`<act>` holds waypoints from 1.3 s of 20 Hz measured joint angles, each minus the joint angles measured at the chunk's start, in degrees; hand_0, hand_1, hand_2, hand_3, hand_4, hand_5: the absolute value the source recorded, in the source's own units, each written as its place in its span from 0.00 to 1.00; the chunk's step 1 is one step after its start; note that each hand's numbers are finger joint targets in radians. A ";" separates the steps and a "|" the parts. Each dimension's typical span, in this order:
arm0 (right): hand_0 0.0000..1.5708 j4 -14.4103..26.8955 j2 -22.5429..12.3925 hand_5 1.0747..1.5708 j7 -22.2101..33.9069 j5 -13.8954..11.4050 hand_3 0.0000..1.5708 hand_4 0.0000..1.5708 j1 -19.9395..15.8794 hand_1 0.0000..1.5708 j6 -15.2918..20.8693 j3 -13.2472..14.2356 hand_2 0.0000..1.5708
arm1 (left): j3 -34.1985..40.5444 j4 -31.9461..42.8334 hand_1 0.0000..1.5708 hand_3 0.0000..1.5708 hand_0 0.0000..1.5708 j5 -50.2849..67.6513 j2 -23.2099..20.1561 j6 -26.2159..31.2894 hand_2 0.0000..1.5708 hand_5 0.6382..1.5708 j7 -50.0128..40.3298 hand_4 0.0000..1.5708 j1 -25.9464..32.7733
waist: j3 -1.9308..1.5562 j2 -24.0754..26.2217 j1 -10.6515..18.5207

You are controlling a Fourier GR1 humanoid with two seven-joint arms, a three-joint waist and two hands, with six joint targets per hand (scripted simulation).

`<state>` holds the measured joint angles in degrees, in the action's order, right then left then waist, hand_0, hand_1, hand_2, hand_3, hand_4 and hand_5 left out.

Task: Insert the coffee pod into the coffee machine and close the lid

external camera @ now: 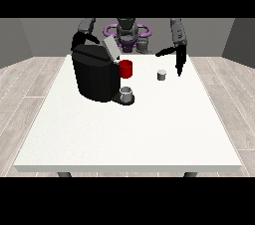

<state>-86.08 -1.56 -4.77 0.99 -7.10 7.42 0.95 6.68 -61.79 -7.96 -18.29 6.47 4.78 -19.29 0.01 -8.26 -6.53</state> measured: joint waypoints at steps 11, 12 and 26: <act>0.00 7.18 -1.33 1.00 0.67 -1.34 0.00 0.23 -3.92 0.00 1.25 2.05 0.00 | -3.25 9.31 0.41 0.22 0.41 -8.15 0.19 -1.45 0.46 1.00 1.36 0.00 -4.56 | 0.00 -0.02 1.31; 0.00 7.07 -0.98 1.00 1.31 -1.81 0.00 0.25 -4.13 0.00 1.76 1.59 0.00 | -3.13 10.67 0.44 0.27 0.44 -8.64 0.23 -1.66 0.50 1.00 1.17 0.00 -5.25 | -0.01 0.17 1.06; 0.00 7.90 -0.14 1.00 1.42 -2.32 0.00 0.31 -3.49 0.00 2.08 0.36 0.00 | -6.21 20.18 0.44 0.38 0.44 -19.80 -1.10 -8.01 0.53 1.00 3.94 0.00 -8.10 | -0.07 0.43 -0.58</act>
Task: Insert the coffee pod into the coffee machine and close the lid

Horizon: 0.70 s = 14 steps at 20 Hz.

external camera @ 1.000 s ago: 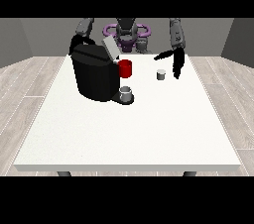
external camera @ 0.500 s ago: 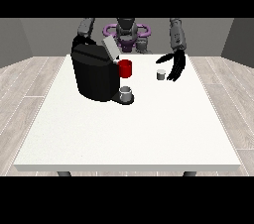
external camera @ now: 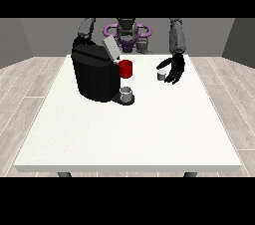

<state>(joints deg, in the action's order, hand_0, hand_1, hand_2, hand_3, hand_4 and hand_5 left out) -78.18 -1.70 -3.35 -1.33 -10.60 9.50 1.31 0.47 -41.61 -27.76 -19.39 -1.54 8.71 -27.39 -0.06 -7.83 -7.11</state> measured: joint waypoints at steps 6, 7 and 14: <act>0.00 -0.79 -0.19 1.00 1.02 1.16 0.00 0.32 -1.59 0.00 -0.30 0.84 0.00 | 0.96 3.28 0.52 0.47 0.52 -2.69 0.47 -5.17 0.62 1.00 3.08 0.25 -2.31 | 0.02 -0.76 -0.32; 0.00 -1.15 -0.12 1.00 1.50 1.35 0.00 0.33 -1.18 0.00 -0.60 0.62 0.00 | 1.07 3.92 0.53 0.48 0.53 -3.08 0.78 -5.88 0.62 1.00 2.98 0.24 -2.54 | 0.01 -0.44 -0.61; 0.00 -1.26 0.83 1.00 0.06 1.70 0.00 0.26 -1.11 0.00 0.46 -0.40 0.00 | 0.48 6.92 0.65 0.57 0.65 -6.98 -0.19 -8.65 0.71 1.00 4.20 0.18 -5.04 | -0.10 -1.79 -1.40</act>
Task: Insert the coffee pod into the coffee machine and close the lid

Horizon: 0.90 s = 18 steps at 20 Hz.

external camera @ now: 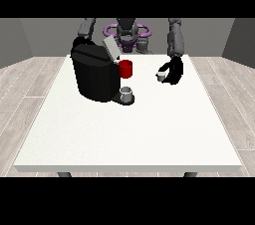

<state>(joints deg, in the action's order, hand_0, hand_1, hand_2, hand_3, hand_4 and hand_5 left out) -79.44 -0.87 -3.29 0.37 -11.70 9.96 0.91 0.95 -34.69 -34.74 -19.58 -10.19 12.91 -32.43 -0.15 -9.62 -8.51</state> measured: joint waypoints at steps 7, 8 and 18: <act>0.00 3.24 -0.81 1.00 -1.70 1.47 0.00 0.28 -0.09 0.00 -0.94 2.07 0.00 | -0.85 0.33 0.93 0.90 0.93 -2.08 0.27 1.77 0.93 1.00 0.61 0.39 -1.93 | 0.12 1.24 0.94; 0.00 3.95 -1.04 1.00 -1.88 1.72 0.00 0.29 0.00 0.00 -1.20 2.43 0.00 | -0.95 -0.16 0.94 0.90 0.94 -1.98 0.36 2.69 0.94 1.00 0.86 0.40 -2.61 | 0.13 1.55 1.05; 0.00 7.09 -1.64 1.00 -0.31 1.97 0.00 0.30 -1.24 0.00 -1.52 3.01 0.00 | -1.18 -4.55 0.79 0.82 0.79 -1.15 0.48 11.15 0.84 1.00 0.86 0.36 -8.67 | 0.14 5.46 1.96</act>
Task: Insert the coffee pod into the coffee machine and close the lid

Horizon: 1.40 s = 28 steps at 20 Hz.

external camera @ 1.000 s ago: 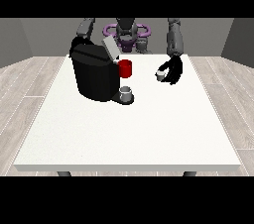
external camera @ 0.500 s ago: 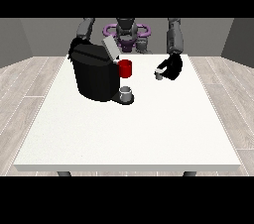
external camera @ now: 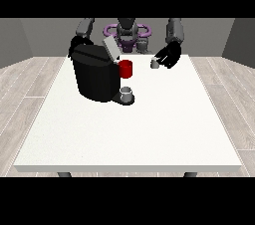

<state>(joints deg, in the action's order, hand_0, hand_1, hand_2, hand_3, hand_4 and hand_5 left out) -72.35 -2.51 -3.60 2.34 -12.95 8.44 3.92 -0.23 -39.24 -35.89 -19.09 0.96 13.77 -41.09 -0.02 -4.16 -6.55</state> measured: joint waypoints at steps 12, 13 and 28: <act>0.00 -1.94 0.26 1.00 0.00 0.48 0.00 0.33 -1.76 0.00 -1.42 -1.17 0.00 | 3.46 -1.55 0.64 0.78 0.64 0.75 -4.05 5.92 0.76 1.00 -2.39 0.35 -9.69 | 0.01 -1.78 -3.92; 0.00 -1.96 0.61 1.00 -0.59 0.43 0.00 0.31 -1.82 0.00 -1.40 -1.38 0.00 | 3.80 -1.59 0.68 0.78 0.68 0.73 -4.48 6.21 0.78 1.00 -3.10 0.33 -11.07 | 0.02 -2.21 -4.40; 0.00 -5.65 -0.02 1.00 1.02 -1.55 0.00 0.31 -5.54 0.00 0.10 -2.56 0.00 | 7.92 0.58 0.82 0.78 0.82 1.26 -8.04 7.59 0.83 1.00 -6.66 0.32 -22.78 | 0.00 -8.00 -9.66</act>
<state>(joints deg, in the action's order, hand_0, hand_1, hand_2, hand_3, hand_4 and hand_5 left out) -77.99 -2.53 -2.58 0.79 -18.49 8.54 1.36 7.69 -38.66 -34.63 -27.13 8.55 7.10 -63.88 -0.01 -12.16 -16.21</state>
